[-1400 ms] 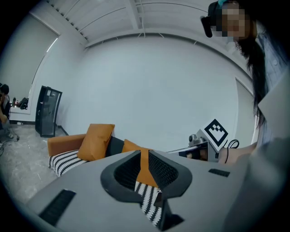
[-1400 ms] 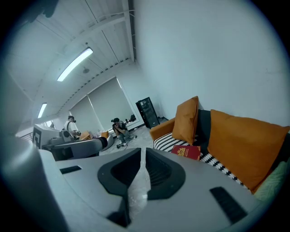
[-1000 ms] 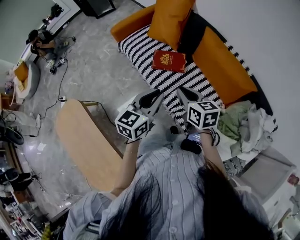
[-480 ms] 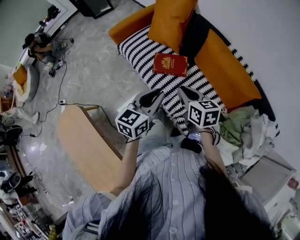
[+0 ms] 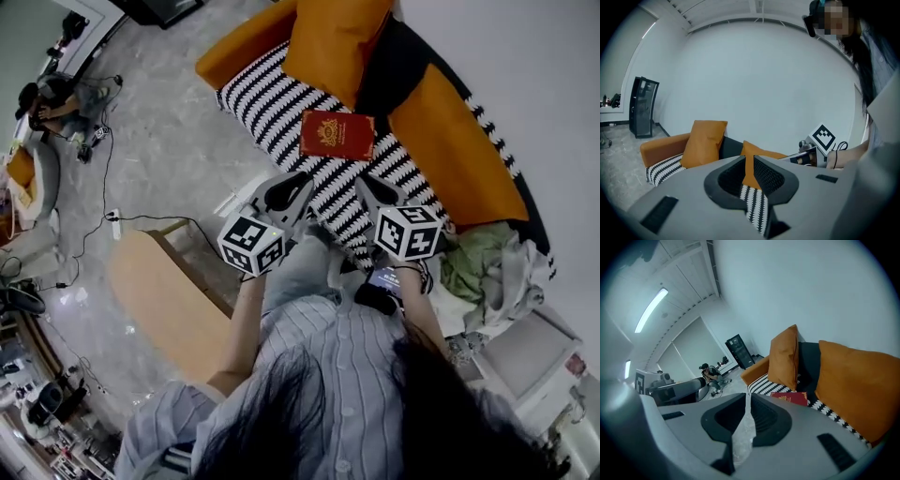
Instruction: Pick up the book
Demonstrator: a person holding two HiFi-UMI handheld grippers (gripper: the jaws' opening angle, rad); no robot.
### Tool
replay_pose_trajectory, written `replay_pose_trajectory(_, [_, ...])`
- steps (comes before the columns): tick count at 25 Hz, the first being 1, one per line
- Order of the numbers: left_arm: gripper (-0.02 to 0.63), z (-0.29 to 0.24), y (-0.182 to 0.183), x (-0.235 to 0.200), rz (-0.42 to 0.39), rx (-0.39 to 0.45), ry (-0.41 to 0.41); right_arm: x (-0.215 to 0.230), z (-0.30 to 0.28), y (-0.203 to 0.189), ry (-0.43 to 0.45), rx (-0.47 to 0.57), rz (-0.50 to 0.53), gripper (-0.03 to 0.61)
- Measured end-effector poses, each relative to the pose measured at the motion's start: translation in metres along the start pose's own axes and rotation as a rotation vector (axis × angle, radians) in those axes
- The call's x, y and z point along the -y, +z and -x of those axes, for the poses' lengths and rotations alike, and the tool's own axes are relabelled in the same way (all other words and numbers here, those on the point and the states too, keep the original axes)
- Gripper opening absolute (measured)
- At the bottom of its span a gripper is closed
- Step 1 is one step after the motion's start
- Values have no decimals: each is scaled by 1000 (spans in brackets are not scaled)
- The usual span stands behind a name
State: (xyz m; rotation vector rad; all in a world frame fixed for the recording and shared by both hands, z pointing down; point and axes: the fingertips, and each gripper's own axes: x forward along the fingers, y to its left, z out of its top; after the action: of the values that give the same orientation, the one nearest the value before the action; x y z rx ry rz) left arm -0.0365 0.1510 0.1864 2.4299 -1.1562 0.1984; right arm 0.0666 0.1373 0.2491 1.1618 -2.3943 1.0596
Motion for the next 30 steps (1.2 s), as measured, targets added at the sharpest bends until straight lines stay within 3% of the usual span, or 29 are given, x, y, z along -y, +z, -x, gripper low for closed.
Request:
replay_pose_trajectory(13, [44, -57, -44, -97, 28, -196, -113, 60, -100, 12, -60, -60, -101, 44])
replay_pose_trajectory(18, [44, -85, -62, -129, 42, -236, -150, 96, -128, 0, -109, -93, -163, 44])
replay_pose_trajectory(26, [48, -121, -92, -191, 63, -279, -161, 147, -164, -28, -194, -141, -179, 44])
replay_pose_trajectory(30, [99, -147, -118, -216, 96, -297, -157, 178, -181, -40, -209, -167, -176, 44])
